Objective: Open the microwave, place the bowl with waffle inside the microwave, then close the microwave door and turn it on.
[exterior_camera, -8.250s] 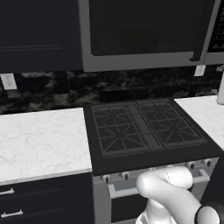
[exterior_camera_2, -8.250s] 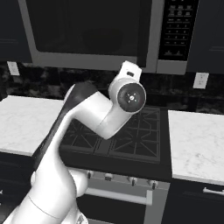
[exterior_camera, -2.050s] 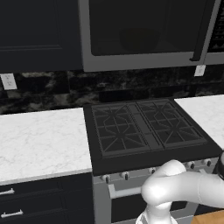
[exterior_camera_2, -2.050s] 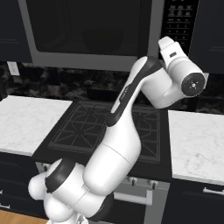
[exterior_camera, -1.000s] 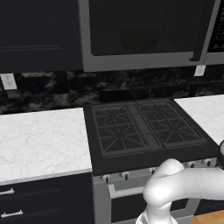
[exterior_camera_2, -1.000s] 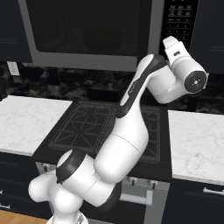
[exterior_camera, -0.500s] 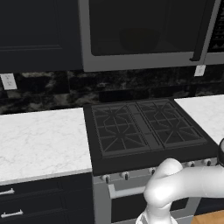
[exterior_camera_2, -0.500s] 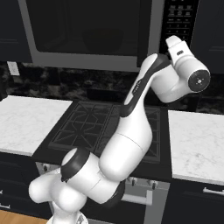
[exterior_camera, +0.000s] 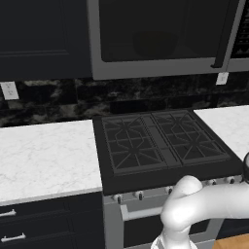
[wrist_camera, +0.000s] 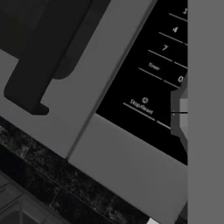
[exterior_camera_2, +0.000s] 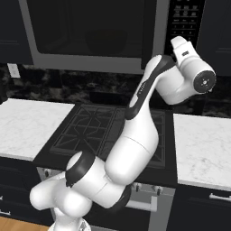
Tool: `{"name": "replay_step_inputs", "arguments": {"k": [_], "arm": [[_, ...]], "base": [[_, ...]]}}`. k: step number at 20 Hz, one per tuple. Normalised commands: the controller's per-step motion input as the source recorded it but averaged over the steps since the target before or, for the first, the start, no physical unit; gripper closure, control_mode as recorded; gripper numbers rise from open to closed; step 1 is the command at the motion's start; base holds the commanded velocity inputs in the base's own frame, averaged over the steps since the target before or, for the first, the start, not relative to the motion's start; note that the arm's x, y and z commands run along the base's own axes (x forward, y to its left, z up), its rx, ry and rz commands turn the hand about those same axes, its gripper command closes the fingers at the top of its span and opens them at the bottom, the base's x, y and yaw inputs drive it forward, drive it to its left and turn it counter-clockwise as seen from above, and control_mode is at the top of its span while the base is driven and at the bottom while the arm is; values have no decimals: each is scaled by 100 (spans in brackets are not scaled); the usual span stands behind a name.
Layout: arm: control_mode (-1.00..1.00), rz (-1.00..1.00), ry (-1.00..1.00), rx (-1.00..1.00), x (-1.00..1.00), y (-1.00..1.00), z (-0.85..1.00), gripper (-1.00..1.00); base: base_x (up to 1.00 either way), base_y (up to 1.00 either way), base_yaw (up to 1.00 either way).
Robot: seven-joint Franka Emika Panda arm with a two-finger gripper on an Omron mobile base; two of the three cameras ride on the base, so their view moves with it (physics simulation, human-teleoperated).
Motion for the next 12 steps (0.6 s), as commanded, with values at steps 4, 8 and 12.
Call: {"name": "replay_step_inputs", "arguments": {"k": [4,8,12], "arm": [[-100,-2,0,0,24,0,0,100],[-100,-1,0,0,23,0,0,100],[-100,0,0,0,18,-8,0,100]], "base": [[0,0,0],[0,0,0],[0,0,0]]}}
